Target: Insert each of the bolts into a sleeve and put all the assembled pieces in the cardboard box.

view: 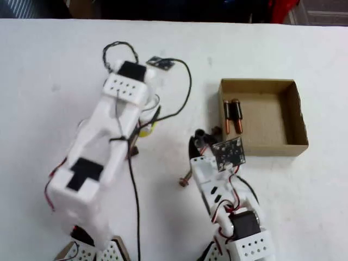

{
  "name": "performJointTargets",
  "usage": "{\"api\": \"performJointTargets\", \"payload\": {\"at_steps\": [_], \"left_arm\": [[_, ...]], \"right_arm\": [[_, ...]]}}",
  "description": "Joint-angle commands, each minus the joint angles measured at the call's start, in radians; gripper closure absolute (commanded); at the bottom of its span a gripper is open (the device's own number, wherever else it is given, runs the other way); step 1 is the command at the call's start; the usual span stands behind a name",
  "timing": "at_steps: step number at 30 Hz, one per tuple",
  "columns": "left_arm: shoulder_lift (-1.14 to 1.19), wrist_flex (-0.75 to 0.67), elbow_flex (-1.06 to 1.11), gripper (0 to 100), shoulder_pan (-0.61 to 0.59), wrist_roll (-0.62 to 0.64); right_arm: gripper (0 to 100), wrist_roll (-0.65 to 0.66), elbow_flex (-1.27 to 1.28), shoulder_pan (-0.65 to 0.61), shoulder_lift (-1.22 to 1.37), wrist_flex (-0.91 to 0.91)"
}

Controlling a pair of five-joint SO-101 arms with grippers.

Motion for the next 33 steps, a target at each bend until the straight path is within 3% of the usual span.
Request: {"api": "performJointTargets", "payload": {"at_steps": [1, 8, 15, 25, 33], "left_arm": [[-0.219, -0.083, 0.135, 98, -0.013, -0.005], [-0.533, -0.256, 0.436, 98, -0.027, -0.009], [-0.759, -0.414, 0.585, 98, -0.022, -0.003], [-1.069, -0.624, 0.724, 98, -0.019, -0.003], [-1.34, -0.885, 0.902, 98, -0.018, -0.002]], "right_arm": [[98.1, 0.014, 0.017, -0.07, -0.012, -0.027], [98.1, 0.011, 0.017, -0.122, -0.012, -0.143], [98.1, 0.008, 0.017, -0.2, -0.012, -0.249], [98.1, 0.006, 0.017, -0.252, -0.008, -0.254], [98.1, 0.005, 0.017, -0.254, -0.01, -0.262]]}}
